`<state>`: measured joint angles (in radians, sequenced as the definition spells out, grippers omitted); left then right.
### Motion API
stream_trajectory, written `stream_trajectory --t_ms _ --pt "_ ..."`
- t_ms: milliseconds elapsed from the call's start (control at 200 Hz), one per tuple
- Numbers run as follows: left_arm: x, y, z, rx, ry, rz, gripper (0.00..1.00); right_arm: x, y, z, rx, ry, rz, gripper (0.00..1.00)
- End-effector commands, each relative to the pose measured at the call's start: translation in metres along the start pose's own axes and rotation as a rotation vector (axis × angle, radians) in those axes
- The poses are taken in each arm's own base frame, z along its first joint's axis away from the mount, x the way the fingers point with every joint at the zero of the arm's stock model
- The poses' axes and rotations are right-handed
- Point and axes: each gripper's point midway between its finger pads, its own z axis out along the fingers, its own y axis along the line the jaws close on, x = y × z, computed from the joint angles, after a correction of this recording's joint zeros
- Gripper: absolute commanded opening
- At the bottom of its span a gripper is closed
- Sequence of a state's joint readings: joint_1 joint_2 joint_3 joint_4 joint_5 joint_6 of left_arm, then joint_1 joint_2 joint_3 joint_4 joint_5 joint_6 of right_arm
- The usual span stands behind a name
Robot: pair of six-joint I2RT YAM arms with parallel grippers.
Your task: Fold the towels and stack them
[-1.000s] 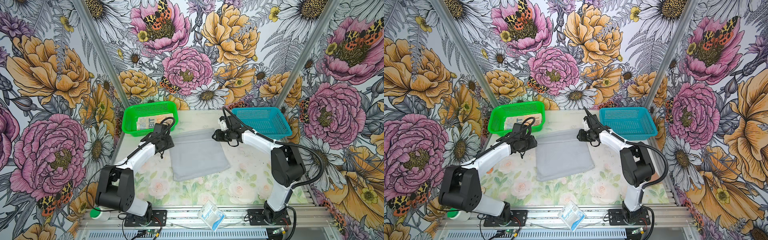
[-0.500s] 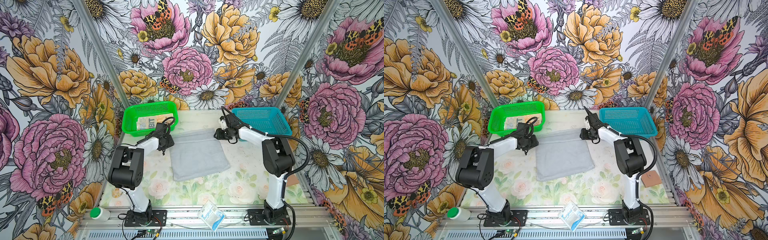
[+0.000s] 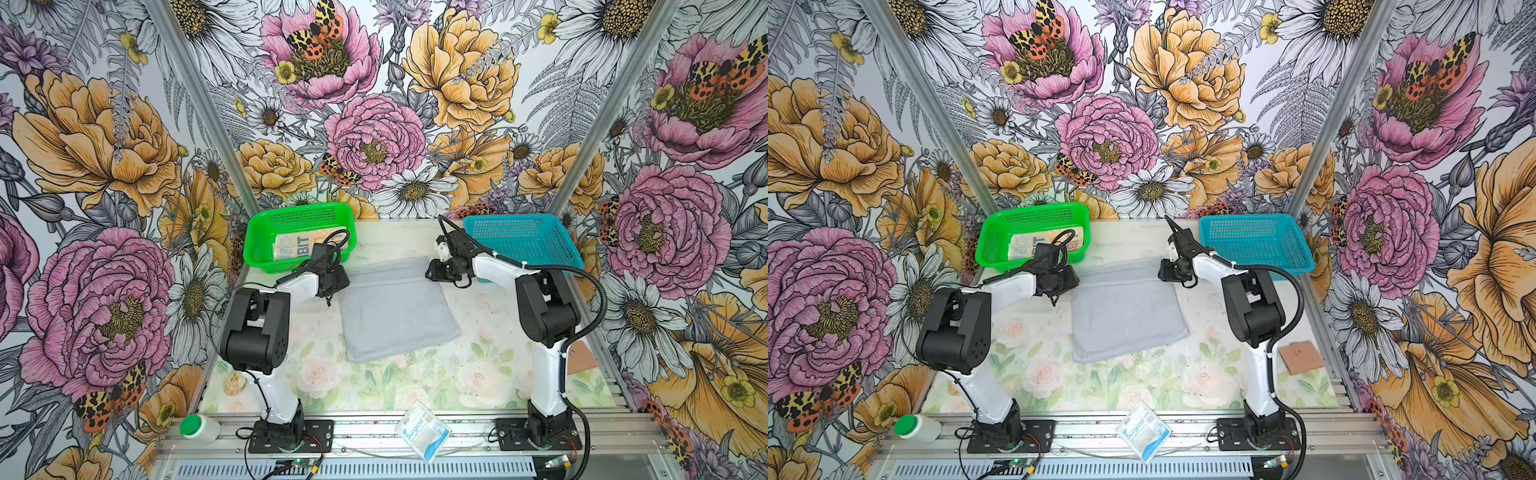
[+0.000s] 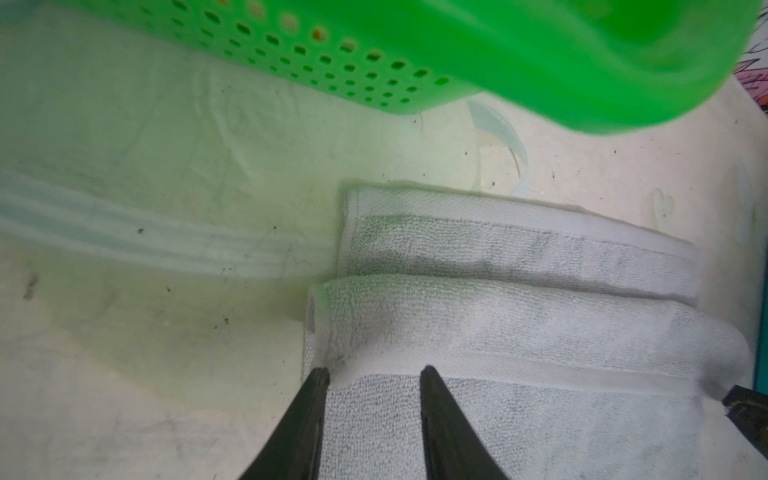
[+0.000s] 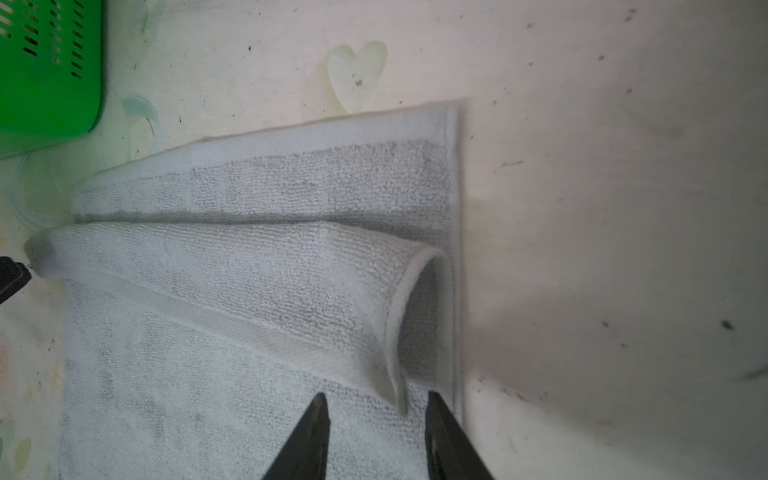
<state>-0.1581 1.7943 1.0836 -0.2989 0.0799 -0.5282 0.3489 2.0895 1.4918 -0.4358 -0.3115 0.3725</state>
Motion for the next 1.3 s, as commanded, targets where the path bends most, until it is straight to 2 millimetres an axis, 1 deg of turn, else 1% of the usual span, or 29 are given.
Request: stream_trajectory --t_ms 0,215,330,340,355,420,540,655,690,826,921,1031,1136,1201,1206,1216,1281,1296 --pt "-0.010 -0.003 0.003 0.016 -0.024 -0.014 0.39 -0.008 0.002 0.003 -0.015 -0.007 -0.014 0.40" --pt "-0.010 0.005 0.004 -0.007 -0.027 -0.017 0.39 -0.007 -0.001 0.009 -0.004 -0.001 -0.028 0.39" --pt "-0.013 0.003 0.003 0.006 -0.036 -0.019 0.39 -0.009 -0.002 0.013 -0.003 -0.002 -0.040 0.39" --pt "-0.007 0.008 0.012 -0.007 -0.014 -0.021 0.39 -0.010 -0.002 0.013 -0.004 -0.002 -0.041 0.39" --pt "-0.005 0.009 0.015 -0.009 -0.006 -0.021 0.39 -0.010 -0.002 0.013 -0.005 -0.002 -0.041 0.39" --pt "-0.004 0.008 0.016 -0.003 -0.003 -0.025 0.39 -0.012 0.000 0.014 -0.011 -0.004 -0.047 0.37" --pt "-0.003 0.010 0.019 -0.005 0.000 -0.028 0.39 -0.014 0.002 0.015 -0.022 -0.005 -0.047 0.32" --pt "-0.002 0.011 0.020 -0.001 -0.004 -0.034 0.39 -0.013 0.003 0.017 -0.032 0.000 -0.045 0.23" --pt "-0.002 0.010 0.020 0.005 -0.007 -0.035 0.39 -0.013 0.003 0.017 -0.034 0.001 -0.045 0.20" --pt "-0.001 0.011 0.021 0.004 -0.005 -0.042 0.39 -0.014 0.005 0.014 -0.037 -0.004 -0.044 0.00" --pt "-0.001 0.011 0.021 0.008 -0.006 -0.043 0.38 -0.015 0.005 0.013 -0.036 -0.007 -0.043 0.00" --pt "-0.003 0.008 0.019 0.026 -0.016 -0.045 0.30 -0.017 0.006 0.011 -0.037 -0.013 -0.044 0.00" --pt "-0.006 0.005 0.014 0.044 -0.027 -0.049 0.19 -0.019 0.009 0.006 -0.042 -0.021 -0.046 0.00" --pt "-0.005 0.005 0.014 0.045 -0.023 -0.051 0.12 -0.022 0.014 -0.001 -0.053 -0.033 -0.051 0.00" --pt "-0.009 0.002 0.008 0.054 -0.038 -0.049 0.11 -0.023 0.015 -0.001 -0.054 -0.034 -0.051 0.00" --pt "-0.013 -0.001 0.003 0.063 -0.051 -0.048 0.10 -0.023 0.015 -0.003 -0.055 -0.037 -0.051 0.00" --pt "-0.016 -0.005 -0.005 0.077 -0.067 -0.045 0.00 -0.027 0.021 -0.014 -0.068 -0.056 -0.059 0.00" --pt "-0.016 -0.005 -0.007 0.081 -0.069 -0.044 0.00 -0.028 0.022 -0.017 -0.071 -0.060 -0.060 0.00"
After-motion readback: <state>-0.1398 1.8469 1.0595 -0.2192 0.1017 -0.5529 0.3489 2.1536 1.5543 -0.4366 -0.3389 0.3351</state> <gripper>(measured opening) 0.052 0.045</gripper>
